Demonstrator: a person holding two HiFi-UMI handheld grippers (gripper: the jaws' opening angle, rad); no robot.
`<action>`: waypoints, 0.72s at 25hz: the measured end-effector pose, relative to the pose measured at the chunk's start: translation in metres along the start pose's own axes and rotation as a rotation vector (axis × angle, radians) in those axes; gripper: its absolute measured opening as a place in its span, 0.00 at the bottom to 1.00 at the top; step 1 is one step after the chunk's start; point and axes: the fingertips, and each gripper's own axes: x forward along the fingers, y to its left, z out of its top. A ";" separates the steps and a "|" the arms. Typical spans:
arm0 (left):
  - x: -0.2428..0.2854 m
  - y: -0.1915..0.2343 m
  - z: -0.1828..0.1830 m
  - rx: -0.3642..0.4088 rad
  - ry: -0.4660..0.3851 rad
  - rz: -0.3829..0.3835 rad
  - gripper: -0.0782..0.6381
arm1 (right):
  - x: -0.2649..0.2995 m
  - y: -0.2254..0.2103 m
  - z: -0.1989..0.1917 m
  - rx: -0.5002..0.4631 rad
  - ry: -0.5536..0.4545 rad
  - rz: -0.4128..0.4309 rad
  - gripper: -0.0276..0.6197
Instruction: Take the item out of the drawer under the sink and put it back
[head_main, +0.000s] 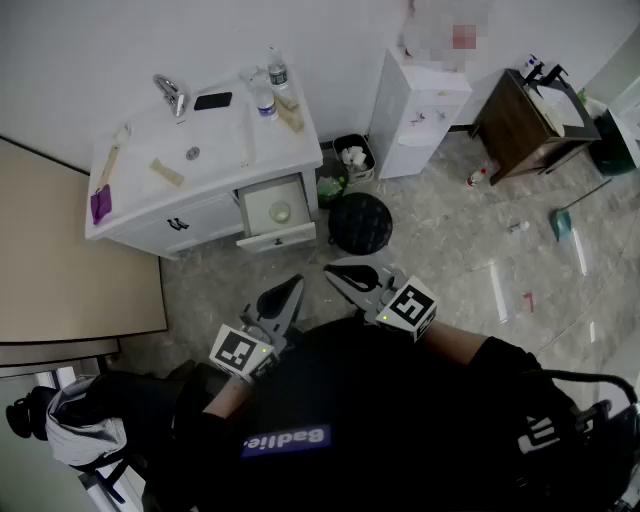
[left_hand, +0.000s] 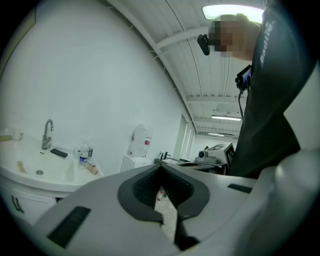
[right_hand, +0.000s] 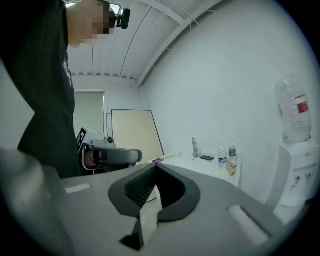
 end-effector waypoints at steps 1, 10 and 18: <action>0.000 0.000 0.000 0.000 0.000 0.000 0.12 | 0.001 0.000 0.000 0.004 -0.001 0.000 0.04; -0.004 -0.001 -0.001 0.004 0.001 -0.006 0.12 | 0.002 0.005 -0.001 -0.002 0.004 0.006 0.04; -0.002 0.000 -0.004 -0.001 -0.002 0.007 0.12 | 0.001 0.005 -0.001 0.018 -0.002 0.025 0.05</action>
